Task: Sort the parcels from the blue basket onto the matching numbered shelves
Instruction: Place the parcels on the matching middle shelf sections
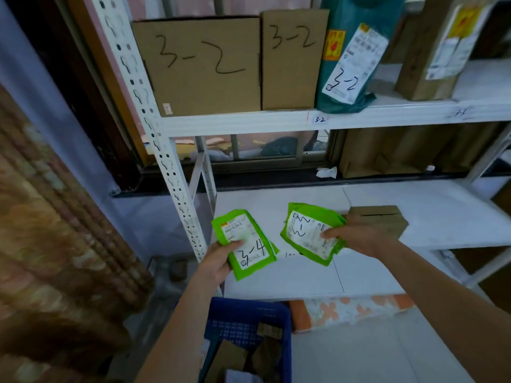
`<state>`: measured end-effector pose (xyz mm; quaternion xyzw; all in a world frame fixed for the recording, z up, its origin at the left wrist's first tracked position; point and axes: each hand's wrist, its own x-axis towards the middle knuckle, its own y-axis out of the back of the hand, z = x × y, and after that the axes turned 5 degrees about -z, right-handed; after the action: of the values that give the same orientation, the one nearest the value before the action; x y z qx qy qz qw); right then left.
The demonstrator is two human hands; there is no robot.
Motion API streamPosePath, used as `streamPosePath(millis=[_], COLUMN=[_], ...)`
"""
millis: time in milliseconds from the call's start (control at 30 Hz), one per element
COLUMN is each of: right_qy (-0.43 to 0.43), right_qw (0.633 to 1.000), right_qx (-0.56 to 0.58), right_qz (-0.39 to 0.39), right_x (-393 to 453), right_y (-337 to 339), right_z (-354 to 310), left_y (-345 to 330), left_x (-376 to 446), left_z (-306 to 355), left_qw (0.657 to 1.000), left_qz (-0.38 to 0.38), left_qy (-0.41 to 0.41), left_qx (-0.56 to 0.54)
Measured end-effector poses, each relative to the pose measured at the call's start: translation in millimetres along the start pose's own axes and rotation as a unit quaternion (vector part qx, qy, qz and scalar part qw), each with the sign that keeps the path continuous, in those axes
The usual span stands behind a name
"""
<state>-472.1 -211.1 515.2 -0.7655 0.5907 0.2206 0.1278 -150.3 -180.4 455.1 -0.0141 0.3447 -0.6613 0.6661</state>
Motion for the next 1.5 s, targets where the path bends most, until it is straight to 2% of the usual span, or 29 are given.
streamPosePath(millis=[133,267,467,633,700,833,1033,1133,1300,1500], right_qy=[0.029,0.03,0.012,-0.031,-0.015,0.027,0.048,0.072,0.069,0.087], right_qw=[0.996,0.992,0.993,0.999,1.0,0.993,0.984,0.966,0.939,0.936], right_qx=[0.034,0.01,-0.058,-0.009,0.001,0.102,0.159,0.24,0.336,0.34], right_qz=[0.072,0.12,0.106,-0.026,0.006,0.061,0.061,0.062,0.014,0.023], right_x=[-19.1,-26.4,-22.3,-25.5,-24.5,-21.9,-21.5,-23.2,-33.0,-30.3], right_y=[20.5,30.7,43.1,56.1,57.4,59.2,53.2,49.6,43.0,39.9], right_z=[-15.2,-14.9,-2.1,4.4,5.4,8.8,18.9,20.7,22.2,28.9], left_y=[-15.7,-31.0,-47.9,-54.7,-57.0,-61.7,-66.6,-71.1,-78.9,-88.1], left_x=[-1.2,-1.4,-6.3,-3.6,-4.1,-4.5,-1.8,-2.2,-3.3,0.7], left_z=[0.7,-3.2,-9.9,-4.4,-2.9,-3.9,-2.2,-0.6,0.3,2.4], left_qw=[0.998,0.997,0.997,0.997,0.997,0.996,0.997,0.997,0.997,0.995], left_qz=[-0.024,-0.042,-0.042,-0.029,-0.029,-0.03,-0.028,-0.032,-0.057,-0.068], left_qy=[-0.011,-0.007,0.003,0.006,0.009,0.009,0.014,0.012,0.008,0.007], left_qx=[0.054,0.061,0.067,0.071,0.076,0.078,0.069,0.062,0.054,0.071])
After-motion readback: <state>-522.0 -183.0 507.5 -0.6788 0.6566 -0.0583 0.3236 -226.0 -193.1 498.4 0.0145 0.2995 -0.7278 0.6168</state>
